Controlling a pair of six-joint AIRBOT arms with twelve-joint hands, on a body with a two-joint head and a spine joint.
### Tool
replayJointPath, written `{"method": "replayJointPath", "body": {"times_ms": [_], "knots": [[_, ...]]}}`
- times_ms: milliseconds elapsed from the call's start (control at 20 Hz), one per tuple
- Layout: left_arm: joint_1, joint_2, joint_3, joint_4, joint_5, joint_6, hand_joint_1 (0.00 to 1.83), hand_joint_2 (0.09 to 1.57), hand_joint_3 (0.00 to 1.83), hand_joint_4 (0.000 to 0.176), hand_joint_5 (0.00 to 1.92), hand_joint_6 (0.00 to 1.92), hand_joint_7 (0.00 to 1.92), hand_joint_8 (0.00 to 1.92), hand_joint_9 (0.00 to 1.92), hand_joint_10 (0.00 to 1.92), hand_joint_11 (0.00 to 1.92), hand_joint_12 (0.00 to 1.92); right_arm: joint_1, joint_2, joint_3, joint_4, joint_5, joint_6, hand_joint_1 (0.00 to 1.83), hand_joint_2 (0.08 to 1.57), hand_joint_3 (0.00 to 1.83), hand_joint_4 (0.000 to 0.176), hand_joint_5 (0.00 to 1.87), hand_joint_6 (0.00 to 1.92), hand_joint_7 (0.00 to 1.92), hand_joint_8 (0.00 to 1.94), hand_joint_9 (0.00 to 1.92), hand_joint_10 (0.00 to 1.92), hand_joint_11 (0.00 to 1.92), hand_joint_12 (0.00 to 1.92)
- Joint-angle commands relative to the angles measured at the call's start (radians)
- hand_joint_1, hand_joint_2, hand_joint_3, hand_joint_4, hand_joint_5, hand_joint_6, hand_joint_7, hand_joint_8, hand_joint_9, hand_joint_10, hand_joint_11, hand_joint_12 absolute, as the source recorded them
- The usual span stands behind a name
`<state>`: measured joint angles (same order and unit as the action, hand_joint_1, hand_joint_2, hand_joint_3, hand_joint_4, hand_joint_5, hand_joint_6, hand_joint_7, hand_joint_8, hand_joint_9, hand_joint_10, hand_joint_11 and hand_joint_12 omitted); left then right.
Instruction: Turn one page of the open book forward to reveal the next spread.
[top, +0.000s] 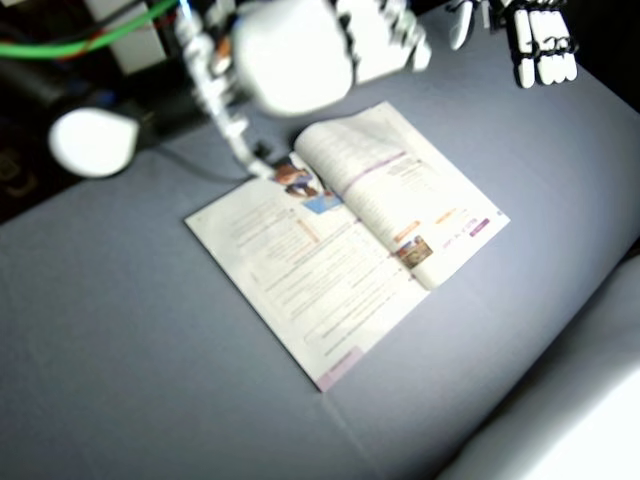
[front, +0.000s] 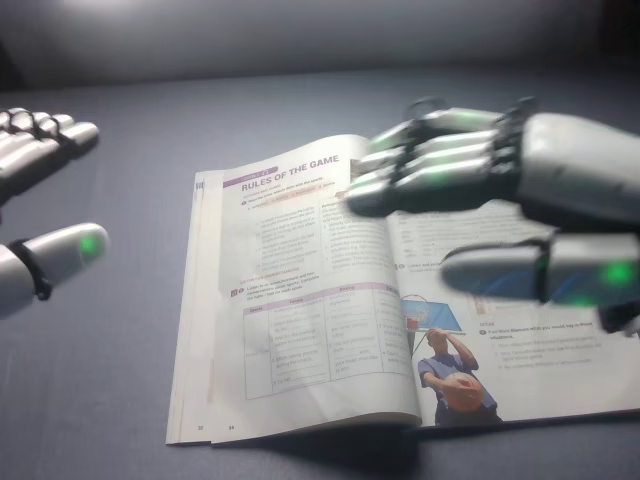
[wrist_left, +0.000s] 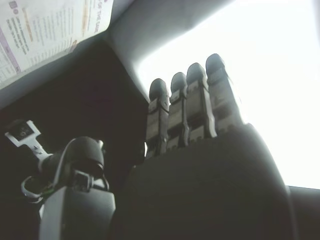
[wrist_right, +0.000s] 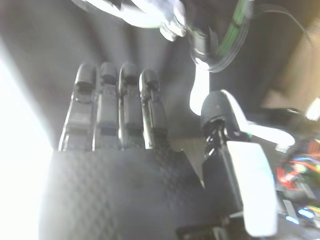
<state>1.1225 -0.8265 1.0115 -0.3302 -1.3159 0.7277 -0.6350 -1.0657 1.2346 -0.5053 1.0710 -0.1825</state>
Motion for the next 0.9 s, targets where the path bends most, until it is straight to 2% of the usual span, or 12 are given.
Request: {"method": "replayJointPath", "body": {"times_ms": [0,50,100,150,200,300,350,400,450,650,750,850], "knots": [[0.004,0.001,-0.005,-0.014,-0.18,-0.019,0.0,1.35,0.02,0.0,0.19,0.0,0.17,0.01,0.11,0.01,0.08,0.03,-0.008,0.015,-0.007,0.095,0.147,-0.007,0.17,1.46,0.01,0.0,0.44,0.0,0.44,0.0,0.33,0.0,0.0,0.63],[0.01,-0.004,-0.011,-0.016,-0.215,-0.042,0.0,1.37,0.03,0.0,0.19,0.0,0.16,0.0,0.09,0.0,0.05,0.02,-0.053,0.05,-0.022,0.183,0.178,-0.056,0.18,1.46,0.0,0.0,0.41,0.0,0.42,0.0,0.32,0.0,0.0,0.6],[0.012,-0.008,-0.013,-0.016,-0.235,-0.055,0.0,1.36,0.02,0.015,0.19,0.0,0.15,0.0,0.08,0.0,0.05,0.02,-0.081,0.07,-0.034,0.238,0.2,-0.095,0.23,1.43,0.0,0.0,0.43,0.0,0.41,0.0,0.35,0.0,0.0,0.81],[0.012,-0.015,-0.015,-0.011,-0.262,-0.069,0.0,1.36,0.02,0.015,0.19,0.0,0.15,0.0,0.08,0.0,0.05,0.02,-0.124,0.097,-0.049,0.318,0.237,-0.139,0.23,1.43,0.0,0.0,0.43,0.0,0.41,0.0,0.35,0.0,0.0,0.81],[0.012,-0.019,-0.016,-0.008,-0.28,-0.078,0.0,1.37,0.02,0.041,0.12,0.0,0.07,0.0,0.01,0.0,0.0,0.0,-0.159,0.113,-0.055,0.375,0.269,-0.157,0.29,1.37,0.0,0.0,0.26,0.01,0.22,0.01,0.18,0.0,0.0,0.52],[0.012,-0.022,-0.021,0.003,-0.326,-0.097,0.0,1.37,0.02,0.046,0.11,0.0,0.05,0.0,0.0,0.0,0.0,0.0,-0.234,0.133,-0.056,0.501,0.358,-0.161,0.27,1.33,0.0,0.0,0.22,0.0,0.2,0.0,0.16,0.0,0.0,0.44],[0.012,-0.022,-0.026,0.01,-0.344,-0.1,0.02,1.37,0.01,0.018,0.11,0.01,0.06,0.01,0.0,0.0,0.0,0.0,-0.267,0.139,-0.058,0.552,0.401,-0.161,0.37,1.36,0.0,0.0,0.09,0.0,0.09,0.0,0.08,0.0,0.0,0.25],[0.012,-0.021,-0.03,0.017,-0.36,-0.101,0.05,1.36,0.0,0.025,0.09,0.0,0.05,0.0,0.0,0.0,0.0,0.0,-0.3,0.144,-0.061,0.601,0.446,-0.161,0.41,1.38,0.01,0.0,0.07,0.0,0.06,0.0,0.05,0.0,0.0,0.14],[0.012,-0.019,-0.035,0.023,-0.377,-0.102,0.1,1.36,0.0,0.0,0.09,0.0,0.06,0.0,0.02,0.01,0.0,0.0,-0.326,0.147,-0.064,0.636,0.481,-0.161,0.39,1.35,0.0,0.0,0.05,0.0,0.02,0.0,0.01,0.0,0.0,0.03],[0.012,-0.018,-0.045,0.024,-0.411,-0.1,0.1,1.37,0.0,0.0,0.09,0.0,0.07,0.0,0.05,0.01,0.04,0.02,-0.379,0.153,-0.084,0.701,0.587,-0.161,0.44,1.39,0.01,0.0,0.06,0.0,0.04,0.0,0.03,0.0,0.02,0.01],[0.013,-0.025,-0.043,0.018,-0.411,-0.101,0.22,1.4,0.0,0.0,0.1,0.0,0.06,0.0,0.02,0.0,0.01,0.0,-0.395,0.149,-0.099,0.697,0.613,-0.163,0.47,1.35,0.0,0.0,0.03,0.0,0.02,0.0,0.01,0.0,0.02,0.01],[0.009,-0.025,-0.048,0.031,-0.412,-0.109,0.19,1.42,0.0,0.0,0.04,0.0,0.06,0.0,0.01,0.0,0.0,0.0,-0.405,0.148,-0.112,0.697,0.684,-0.163,0.44,1.3,0.0,0.0,0.0,0.0,0.0,0.0,0.0,0.0,0.01,0.0]]}}
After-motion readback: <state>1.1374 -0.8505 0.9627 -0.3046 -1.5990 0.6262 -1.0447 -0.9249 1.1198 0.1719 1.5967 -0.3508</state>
